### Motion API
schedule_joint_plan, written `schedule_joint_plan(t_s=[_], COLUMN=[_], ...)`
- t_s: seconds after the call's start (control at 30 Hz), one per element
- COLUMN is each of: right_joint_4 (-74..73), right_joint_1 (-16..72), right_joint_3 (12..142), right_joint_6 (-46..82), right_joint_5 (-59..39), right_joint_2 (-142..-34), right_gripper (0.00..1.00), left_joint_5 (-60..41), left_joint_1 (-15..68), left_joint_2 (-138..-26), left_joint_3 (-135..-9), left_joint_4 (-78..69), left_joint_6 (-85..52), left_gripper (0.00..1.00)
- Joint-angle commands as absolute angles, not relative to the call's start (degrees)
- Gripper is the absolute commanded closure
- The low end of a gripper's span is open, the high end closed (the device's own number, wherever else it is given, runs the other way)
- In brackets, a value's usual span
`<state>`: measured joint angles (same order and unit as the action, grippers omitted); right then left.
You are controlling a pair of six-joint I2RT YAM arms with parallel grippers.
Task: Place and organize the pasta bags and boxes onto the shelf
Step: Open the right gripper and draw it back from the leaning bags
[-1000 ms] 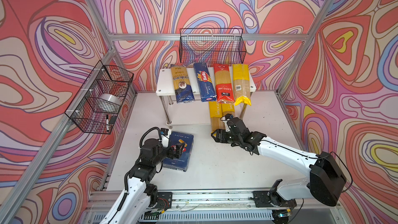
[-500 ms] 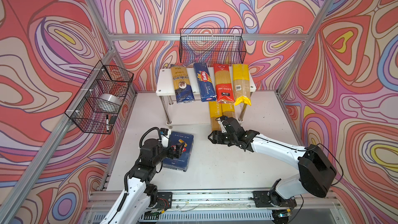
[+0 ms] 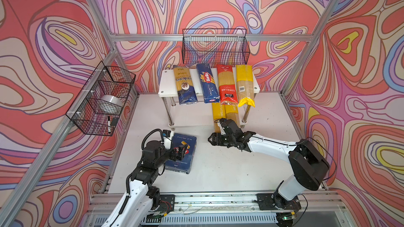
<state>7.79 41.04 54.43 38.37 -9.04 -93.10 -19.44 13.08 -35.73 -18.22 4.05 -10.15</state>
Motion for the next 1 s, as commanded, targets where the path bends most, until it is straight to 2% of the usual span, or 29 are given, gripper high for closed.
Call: schedule_joint_plan(t_s=[0.0,0.27,0.57,0.97], right_joint_4=[3.3,-1.1,-3.2,-3.1], right_joint_1=[41.1,41.1,41.0,41.0], right_joint_3=[54.8,53.7,56.1,55.2], right_joint_6=[39.0,39.4,39.8,38.7], right_joint_5=[-6.6,-2.9,-3.2,-3.4], right_joint_2=[-94.3,-94.6,-99.5,-97.3], right_gripper=[0.21,0.21,0.21,0.20], left_joint_5=[-19.0,-18.9,-18.8,-18.7], left_joint_1=[13.2,13.2,13.3,13.3], left_joint_2=[-35.9,-36.2,-36.2,-36.5], left_joint_3=[-19.0,-19.1,-19.0,-19.1], left_joint_4=[3.3,3.3,3.3,3.3], left_joint_6=[-10.4,-10.5,-10.5,-10.5], left_gripper=[0.00,0.00,0.00,0.00])
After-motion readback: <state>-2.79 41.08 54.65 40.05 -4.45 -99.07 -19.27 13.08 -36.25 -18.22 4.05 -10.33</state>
